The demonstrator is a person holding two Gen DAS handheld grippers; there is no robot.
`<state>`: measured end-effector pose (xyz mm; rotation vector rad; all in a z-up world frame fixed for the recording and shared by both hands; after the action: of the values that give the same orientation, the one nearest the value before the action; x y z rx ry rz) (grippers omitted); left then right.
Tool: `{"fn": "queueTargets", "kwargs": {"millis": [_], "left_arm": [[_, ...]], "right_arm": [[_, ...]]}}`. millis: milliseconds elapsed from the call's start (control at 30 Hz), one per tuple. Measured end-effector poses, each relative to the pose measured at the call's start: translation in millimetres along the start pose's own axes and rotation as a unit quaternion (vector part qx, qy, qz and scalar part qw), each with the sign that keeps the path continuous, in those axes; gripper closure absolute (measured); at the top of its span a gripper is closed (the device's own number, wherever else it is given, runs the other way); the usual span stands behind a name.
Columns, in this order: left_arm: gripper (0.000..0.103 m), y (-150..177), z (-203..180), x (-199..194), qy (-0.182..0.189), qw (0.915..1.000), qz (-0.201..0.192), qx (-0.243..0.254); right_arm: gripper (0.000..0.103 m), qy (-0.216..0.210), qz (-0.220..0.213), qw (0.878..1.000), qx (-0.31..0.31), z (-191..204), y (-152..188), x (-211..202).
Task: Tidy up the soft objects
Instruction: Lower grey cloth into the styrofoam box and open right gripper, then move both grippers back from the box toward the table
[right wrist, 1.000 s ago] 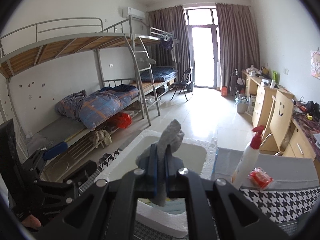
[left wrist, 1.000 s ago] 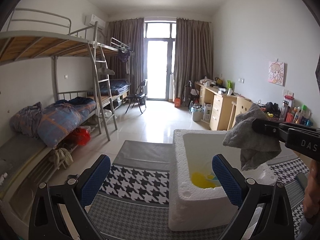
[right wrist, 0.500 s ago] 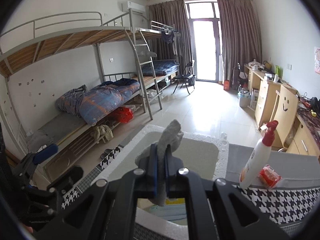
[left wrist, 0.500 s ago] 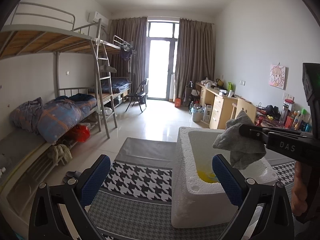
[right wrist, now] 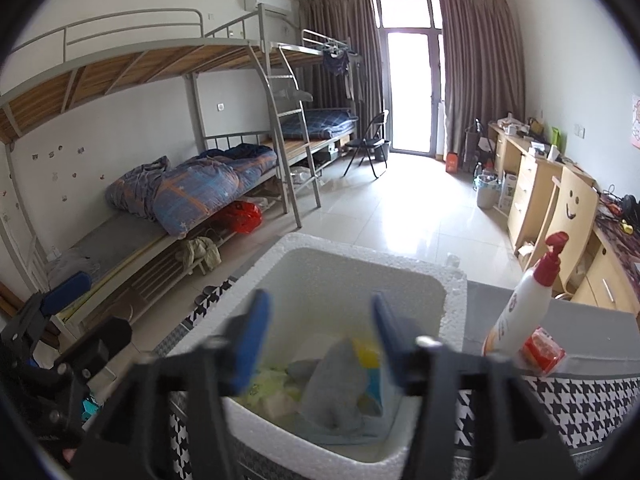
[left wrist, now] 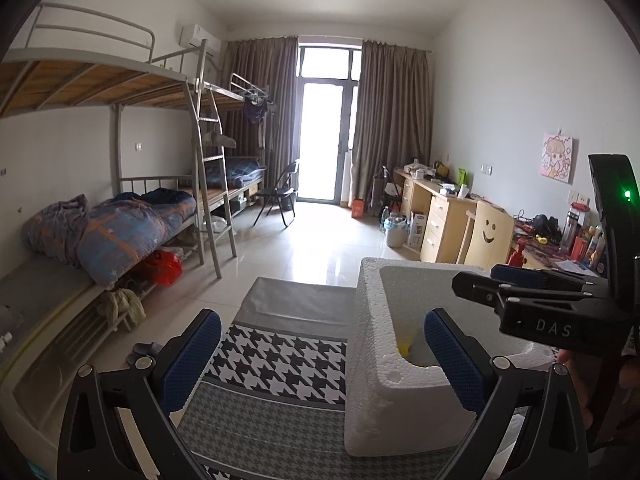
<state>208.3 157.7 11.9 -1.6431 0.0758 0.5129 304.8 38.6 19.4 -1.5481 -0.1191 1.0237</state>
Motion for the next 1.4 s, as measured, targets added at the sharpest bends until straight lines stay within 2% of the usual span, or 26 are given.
{"fn": "queueTargets", "kwargs": {"millis": [100,167,367,700,1400], "left_arm": [[0.001,0,0,-3,-0.001,1.0000,-0.002,0.001],[0.001,0,0,-2,0.000,1.0000,-0.001,0.001],[0.001,-4,-1,-10,-0.008,1.0000,-0.002,0.002],[0.001,-6,-3,-23,-0.019,0.9998,-0.002,0.007],[0.001,-5,-20,-58,0.004,0.9997,-0.015,0.018]], "right_arm": [[0.029,-0.001,0.001,1.000,-0.004,1,0,-1],[0.018,-0.004,0.006,1.000,-0.010,2,2,-2],[0.009,0.001,-0.016,1.000,-0.017,3,-1,-14],[0.008,0.003,-0.033,0.999,-0.011,5,3,-37],[0.008,0.011,-0.071,0.997,-0.010,11,12,-80]]}}
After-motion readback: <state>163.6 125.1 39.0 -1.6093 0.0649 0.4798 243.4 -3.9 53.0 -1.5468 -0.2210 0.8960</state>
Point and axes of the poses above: each gripper's, at about its wrist camera, not at the fingertips, and x roughly the way its jaws point, z to its left, y to its underside, the point moved 6 cm from there along x, roughly the way its jaws point, and after that the axes turned 2 degrees about x, right-handed, at the moved point
